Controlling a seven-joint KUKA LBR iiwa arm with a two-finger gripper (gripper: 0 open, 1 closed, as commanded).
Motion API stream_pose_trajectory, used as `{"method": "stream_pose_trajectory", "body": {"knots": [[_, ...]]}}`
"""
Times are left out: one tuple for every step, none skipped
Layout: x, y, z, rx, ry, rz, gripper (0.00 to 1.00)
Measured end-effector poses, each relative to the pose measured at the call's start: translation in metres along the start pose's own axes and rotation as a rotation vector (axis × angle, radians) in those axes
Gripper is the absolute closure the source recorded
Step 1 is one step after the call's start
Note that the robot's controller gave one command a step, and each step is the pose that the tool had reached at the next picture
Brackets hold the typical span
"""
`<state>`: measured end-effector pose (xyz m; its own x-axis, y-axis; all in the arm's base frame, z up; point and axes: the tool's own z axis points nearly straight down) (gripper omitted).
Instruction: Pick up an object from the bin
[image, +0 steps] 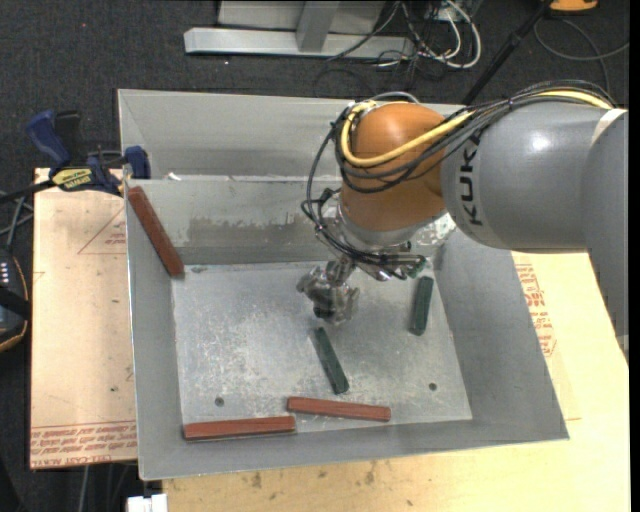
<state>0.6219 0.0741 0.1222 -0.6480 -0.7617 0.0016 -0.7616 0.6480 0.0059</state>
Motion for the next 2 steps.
{"method": "stream_pose_trajectory", "body": {"knots": [[-0.016,-0.01,-0.011,0.016,-0.013,-0.053,1.0],[-0.009,0.004,-0.048,0.001,0.001,-0.077,1.0]]}}
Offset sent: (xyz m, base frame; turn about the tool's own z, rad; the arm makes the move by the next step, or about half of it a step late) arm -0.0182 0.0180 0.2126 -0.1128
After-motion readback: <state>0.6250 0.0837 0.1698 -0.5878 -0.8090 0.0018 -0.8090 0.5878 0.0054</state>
